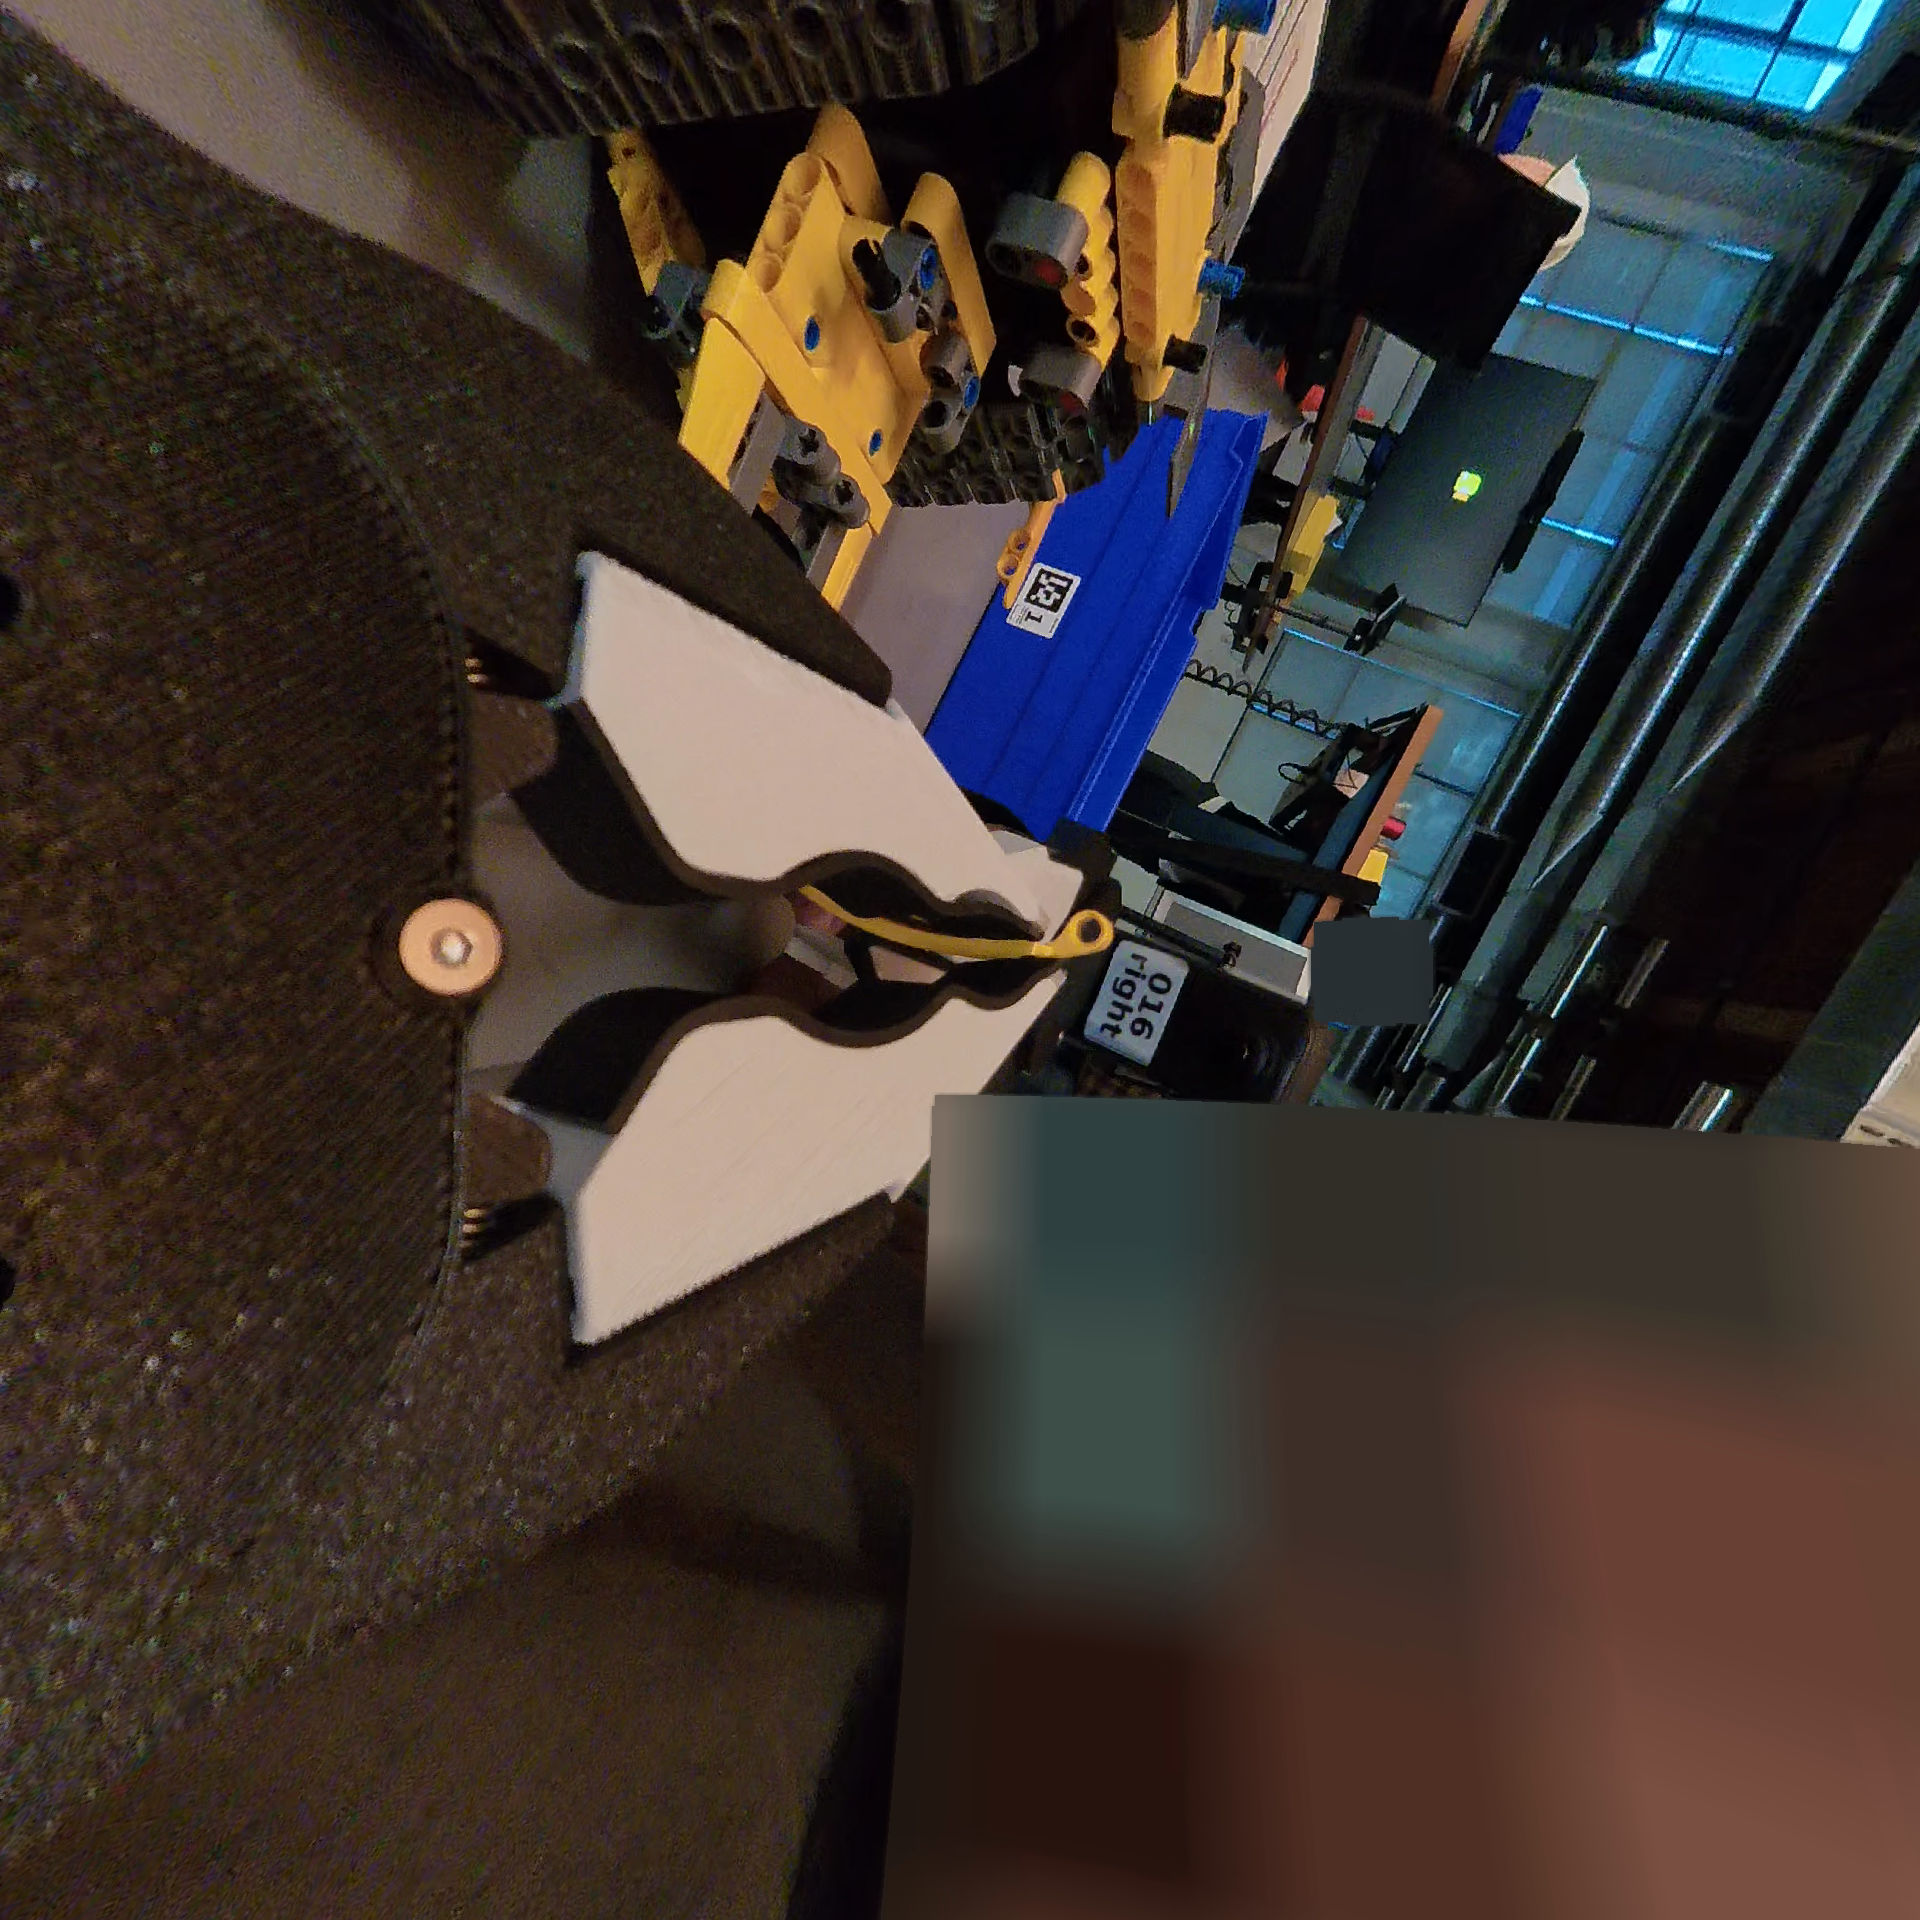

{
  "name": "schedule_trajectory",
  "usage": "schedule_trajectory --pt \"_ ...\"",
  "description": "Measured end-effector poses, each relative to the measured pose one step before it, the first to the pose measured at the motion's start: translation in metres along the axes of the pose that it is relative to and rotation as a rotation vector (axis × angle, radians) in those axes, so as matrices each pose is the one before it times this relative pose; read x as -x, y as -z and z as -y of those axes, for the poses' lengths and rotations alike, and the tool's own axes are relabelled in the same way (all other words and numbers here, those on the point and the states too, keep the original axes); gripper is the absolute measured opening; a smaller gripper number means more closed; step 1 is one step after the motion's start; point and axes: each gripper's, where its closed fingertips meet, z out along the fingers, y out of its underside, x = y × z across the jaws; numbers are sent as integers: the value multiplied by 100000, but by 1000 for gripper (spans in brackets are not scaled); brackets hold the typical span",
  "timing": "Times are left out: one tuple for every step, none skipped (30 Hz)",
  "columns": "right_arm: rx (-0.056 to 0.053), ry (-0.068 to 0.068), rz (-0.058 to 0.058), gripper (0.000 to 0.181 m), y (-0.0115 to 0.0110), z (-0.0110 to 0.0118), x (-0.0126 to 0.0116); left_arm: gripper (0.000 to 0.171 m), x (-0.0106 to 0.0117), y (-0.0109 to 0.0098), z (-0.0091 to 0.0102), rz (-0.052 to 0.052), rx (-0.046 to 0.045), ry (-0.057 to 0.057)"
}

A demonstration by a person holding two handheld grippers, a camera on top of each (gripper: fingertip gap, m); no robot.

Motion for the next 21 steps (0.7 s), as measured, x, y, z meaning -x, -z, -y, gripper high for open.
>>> schedule_trajectory --pt "171 -1520 1036 3 13 -27 49 0 -12 -22 -37 -250 157 264" --pt "-60 -1359 866 2 18 4 39 0 -22 -8 0 -191 -109 164" --pt "1 -1110 776 2 16 7 40 0 -23 -14 -18 -49 2 -94" --pt "17 -856 846 2 9 24 86 0 -42 1 -5 -75 123 -435" --pt "284 -483 557 2 -1 6 84 0 -3 16 -7 282 301 -682" --pt "719 270 -93 2 -15 -44 6 1 114 80 -1 1332 695 -945" --pt "665 871 -380 2 -5 -51 -30 6 237 155 22 2833 1411 -1144" --pt "-461 321 482 2 44 98 122 17 264 286 129 4019 1874 -1427" --pt "-1007 -1504 1207 2 76 218 214 27 -28 463 274 3133 1592 -2480" --pt "-294 -2893 1920 2 44 83 329 27 -230 646 340 2774 1246 -3322" --pt "995 -3781 2255 2 -20 -175 395 28 -68 751 247 4252 1540 -3691" --pt "2502 -4656 2167 2 -126 -501 417 27 143 794 -44 5593 2742 -3398" --pt "4028 -5528 2006 2 -266 -849 418 27 292 770 -481 5956 4697 -2851" --pt "4902 -5988 1785 2 -395 -1076 416 26 294 674 -968 5437 6644 -2064" --pt "5525 -6083 916 2 -498 -1232 280 25 304 521 -1372 5103 7690 -1007" --pt "6424 -5541 104 2 -537 -1363 171 25 219 334 -1619 4317 7825 -214" --pt "6348 -4557 -1310 2 -556 -1343 -59 26 105 138 -1706 3452 7510 40" --pt "5237 -4872 -2468 2 -521 -1170 -288 26 71 -49 -1682 3001 6836 39" --pt "4499 -5229 -1167 2 -495 -1002 -183 26 84 -176 -1510 2867 5867 -230" --pt "2823 -5136 897 2 -443 -706 55 25 131 -249 -1239 2854 4506 -827" --pt "1474 -5348 1437 2 -373 -477 60 24 164 -293 -1010 2797 3276 -1357"
